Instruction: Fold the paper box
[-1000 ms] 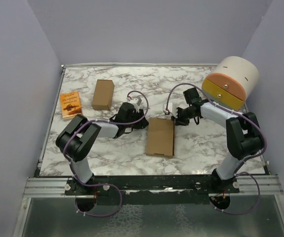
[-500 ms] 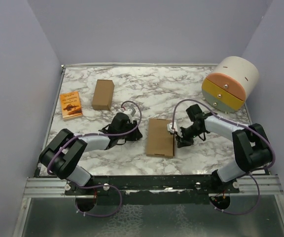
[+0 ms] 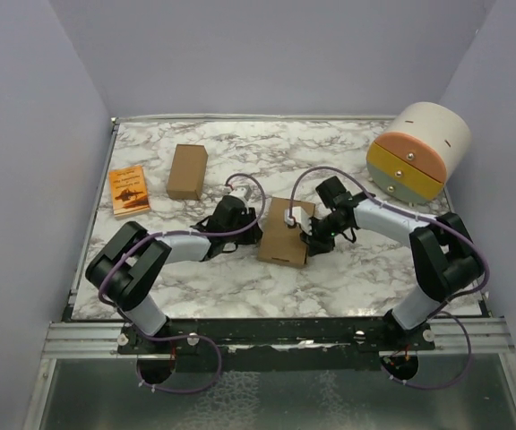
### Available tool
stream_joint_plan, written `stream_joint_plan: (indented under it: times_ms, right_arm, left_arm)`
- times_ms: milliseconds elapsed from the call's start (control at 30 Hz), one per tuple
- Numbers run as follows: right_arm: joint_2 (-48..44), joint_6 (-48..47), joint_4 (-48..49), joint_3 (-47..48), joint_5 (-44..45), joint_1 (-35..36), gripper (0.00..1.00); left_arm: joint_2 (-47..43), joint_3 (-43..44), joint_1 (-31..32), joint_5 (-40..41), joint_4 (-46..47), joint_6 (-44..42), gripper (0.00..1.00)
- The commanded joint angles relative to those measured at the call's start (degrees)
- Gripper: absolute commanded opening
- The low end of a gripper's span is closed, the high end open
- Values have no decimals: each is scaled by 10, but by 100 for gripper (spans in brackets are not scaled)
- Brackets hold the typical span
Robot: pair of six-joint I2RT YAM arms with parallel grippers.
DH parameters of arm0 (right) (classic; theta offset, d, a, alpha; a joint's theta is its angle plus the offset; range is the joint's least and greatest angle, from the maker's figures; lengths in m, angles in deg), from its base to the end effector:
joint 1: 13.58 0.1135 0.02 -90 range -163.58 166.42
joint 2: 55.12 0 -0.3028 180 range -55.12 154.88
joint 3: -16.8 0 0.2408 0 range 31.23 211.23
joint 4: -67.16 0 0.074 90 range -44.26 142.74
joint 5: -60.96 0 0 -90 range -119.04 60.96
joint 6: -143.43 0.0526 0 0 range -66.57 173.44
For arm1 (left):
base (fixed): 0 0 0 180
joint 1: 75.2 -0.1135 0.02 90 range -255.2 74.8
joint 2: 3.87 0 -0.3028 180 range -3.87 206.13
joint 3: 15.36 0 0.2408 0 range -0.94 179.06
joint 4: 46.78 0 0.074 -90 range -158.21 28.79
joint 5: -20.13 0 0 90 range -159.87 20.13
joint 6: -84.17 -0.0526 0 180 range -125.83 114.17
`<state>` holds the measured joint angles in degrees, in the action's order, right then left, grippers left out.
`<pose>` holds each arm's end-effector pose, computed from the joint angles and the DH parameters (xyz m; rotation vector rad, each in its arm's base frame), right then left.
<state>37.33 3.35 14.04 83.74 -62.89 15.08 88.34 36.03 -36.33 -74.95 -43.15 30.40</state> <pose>0.2259 0.1569 0.1969 -1.8020 2.0653 0.7685 0.2420 -0.2011 0.1823 0.1055 2.3408 -0.7913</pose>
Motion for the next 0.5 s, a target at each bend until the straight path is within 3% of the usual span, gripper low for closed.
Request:
stream_joint_plan:
  times_ms: [0,133,300,467]
  right_arm:
    - [42,13,101,73,27,-15,17]
    - [24,-16,59,61,-6,-69,19]
    - [-35,-61,56,-22,-44,-75,20]
    - [-33,-109,68,-52,-62,-75,12]
  left_arm:
    - [14,34,-30,-45,17,0,36]
    - [-17,12,-46,-33,-10,-14,39]
    - [-69,-46,-47,-33,-25,-13,41]
    - [-94,-77,-46,-49,-24,1,34]
